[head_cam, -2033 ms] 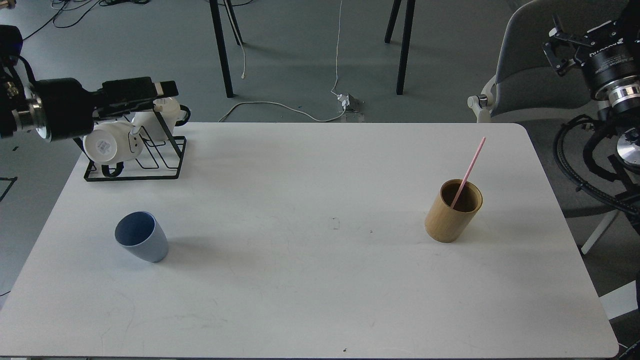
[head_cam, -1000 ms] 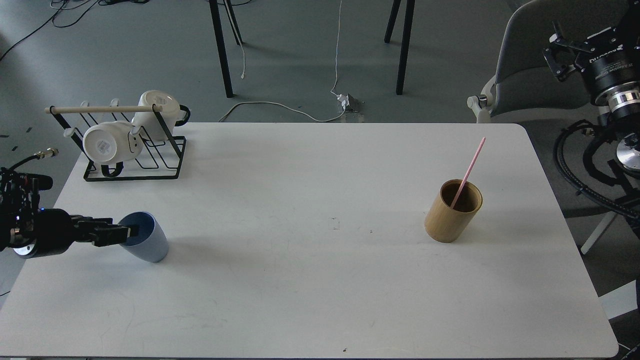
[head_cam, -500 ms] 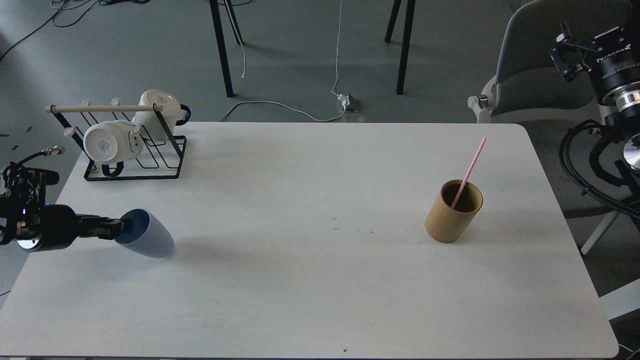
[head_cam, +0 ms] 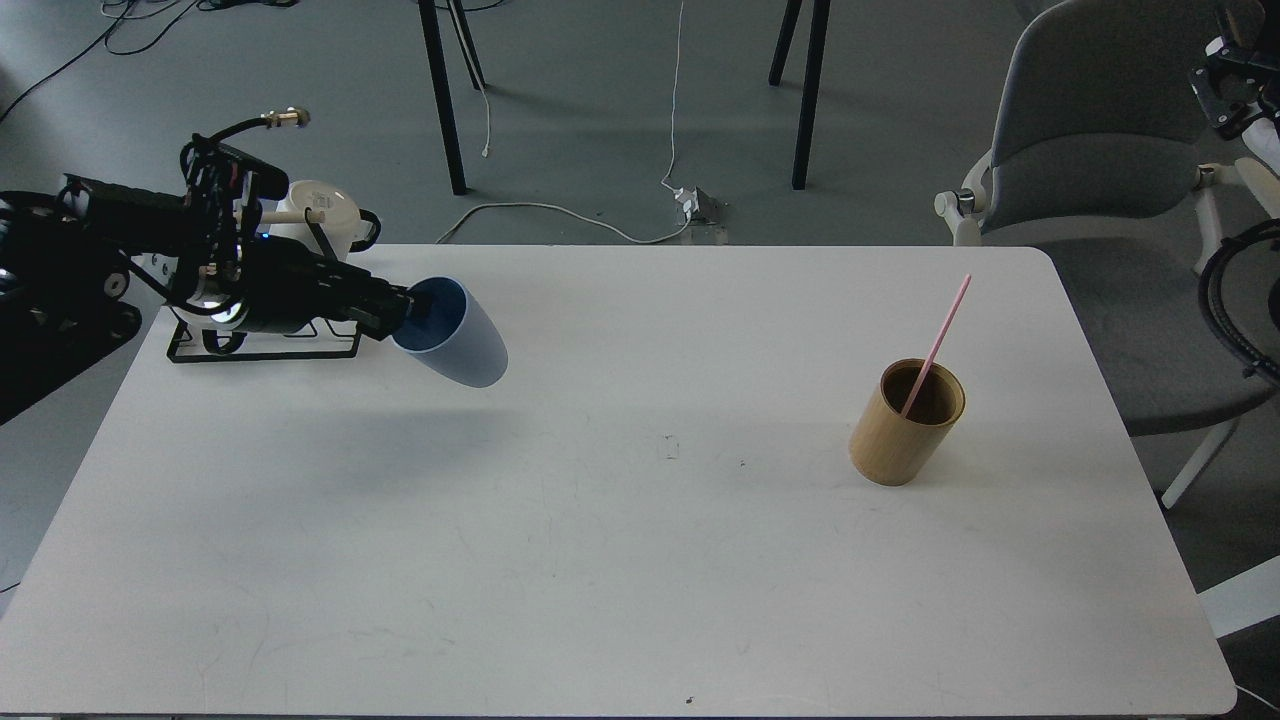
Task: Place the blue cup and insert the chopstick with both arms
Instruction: 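Carry the blue cup with the left gripper toward the tan cup and set it down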
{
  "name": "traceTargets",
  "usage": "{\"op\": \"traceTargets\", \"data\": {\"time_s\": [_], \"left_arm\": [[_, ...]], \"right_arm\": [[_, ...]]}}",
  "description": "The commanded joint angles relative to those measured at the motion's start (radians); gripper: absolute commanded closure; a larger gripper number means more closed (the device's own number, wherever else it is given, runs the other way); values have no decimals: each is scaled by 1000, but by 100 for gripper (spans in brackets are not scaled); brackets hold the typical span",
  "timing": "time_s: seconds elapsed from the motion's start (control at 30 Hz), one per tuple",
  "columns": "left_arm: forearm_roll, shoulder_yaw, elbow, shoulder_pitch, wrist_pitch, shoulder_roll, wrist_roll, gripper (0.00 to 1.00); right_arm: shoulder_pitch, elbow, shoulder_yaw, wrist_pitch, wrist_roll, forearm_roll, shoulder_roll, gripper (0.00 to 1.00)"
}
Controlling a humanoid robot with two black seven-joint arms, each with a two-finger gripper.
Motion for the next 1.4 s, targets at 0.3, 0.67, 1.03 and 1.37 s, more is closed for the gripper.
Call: {"op": "traceTargets", "data": {"time_s": [0.3,0.67,1.03,1.37], "left_arm": [[133,29,3,-23,0,-407,97,100],[133,123,160,-9,0,-429,100,99],[130,123,171,5,0,-430,102,90],[130,124,166,22,0,-432,102,87]], "right_arm": [[-28,11,10,-20,-7,31,-78,1],[-48,48,10,-46,-7,94,-66,1],[-37,72,12,-61,-5,92,-53,1],[-17,68,9,-58,-5,92,-69,1]]}}
